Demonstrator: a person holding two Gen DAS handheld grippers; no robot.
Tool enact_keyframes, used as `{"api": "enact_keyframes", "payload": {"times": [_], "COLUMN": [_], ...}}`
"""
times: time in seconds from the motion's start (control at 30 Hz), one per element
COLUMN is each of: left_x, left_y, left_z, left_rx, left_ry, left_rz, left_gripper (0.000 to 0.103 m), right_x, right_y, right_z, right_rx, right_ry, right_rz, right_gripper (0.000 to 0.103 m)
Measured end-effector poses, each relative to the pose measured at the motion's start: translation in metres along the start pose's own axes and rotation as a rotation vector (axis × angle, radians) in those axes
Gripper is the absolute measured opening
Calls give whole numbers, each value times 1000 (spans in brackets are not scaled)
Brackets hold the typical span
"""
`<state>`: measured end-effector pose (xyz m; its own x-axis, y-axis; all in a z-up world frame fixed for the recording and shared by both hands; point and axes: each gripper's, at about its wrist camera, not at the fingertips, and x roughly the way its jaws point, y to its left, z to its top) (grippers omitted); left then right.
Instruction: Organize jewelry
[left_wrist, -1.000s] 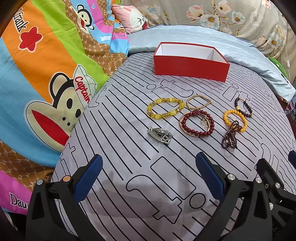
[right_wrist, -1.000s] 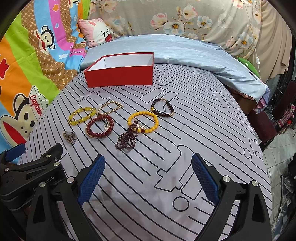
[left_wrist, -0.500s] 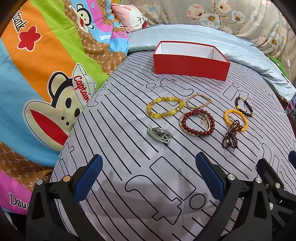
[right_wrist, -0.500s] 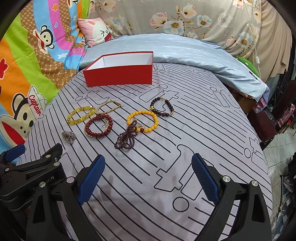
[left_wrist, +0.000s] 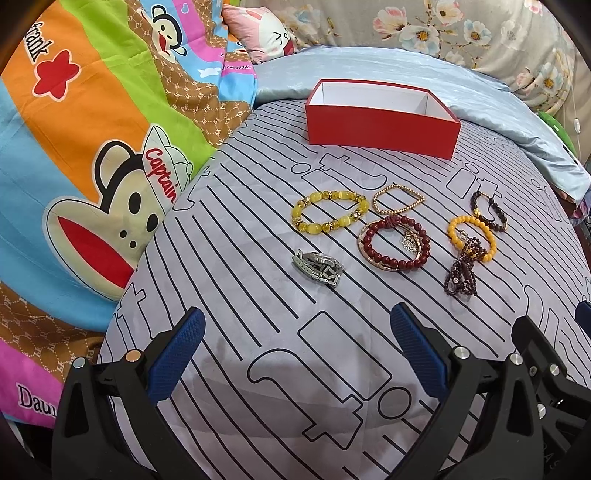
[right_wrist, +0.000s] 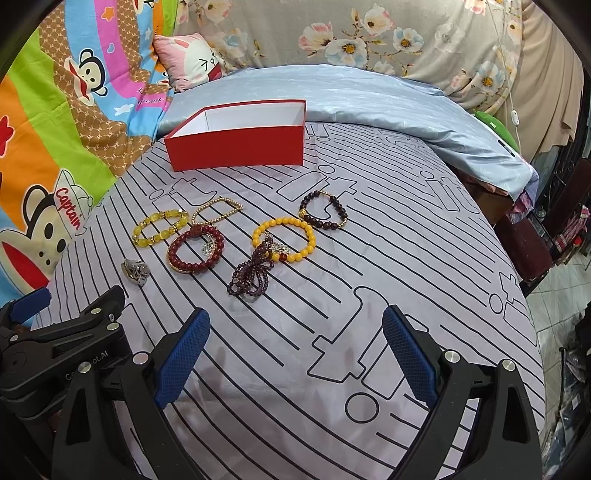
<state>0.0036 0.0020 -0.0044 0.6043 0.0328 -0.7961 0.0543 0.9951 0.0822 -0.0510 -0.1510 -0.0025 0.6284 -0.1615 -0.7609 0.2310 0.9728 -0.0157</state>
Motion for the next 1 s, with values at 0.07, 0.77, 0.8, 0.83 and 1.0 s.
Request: {"api": "enact_keyframes", "payload": {"times": [0.07,0.77,0.8,0.83,1.0], "left_x": [1,32,34,35,45], "left_y": [0,32,35,36,38], "left_z": [1,14,14,14,16], "left_rx": [0,-66,-69,-72,-94], "left_ry": [2,49,51,56,89], "left_rz": [-2,11,11,10,-27], "left_gripper": [98,98,98,98,98], "right_x": [1,33,34,36,40], "right_y": [-1,-20,-20,-20,-17], "right_z": [0,13,14,15,16], "right_rx": [2,40,39,38,35], "right_ry": [2,50,53,56,65], "right_rz": [6,34,35,35,38], "right_gripper": [93,91,90,90,90]}}
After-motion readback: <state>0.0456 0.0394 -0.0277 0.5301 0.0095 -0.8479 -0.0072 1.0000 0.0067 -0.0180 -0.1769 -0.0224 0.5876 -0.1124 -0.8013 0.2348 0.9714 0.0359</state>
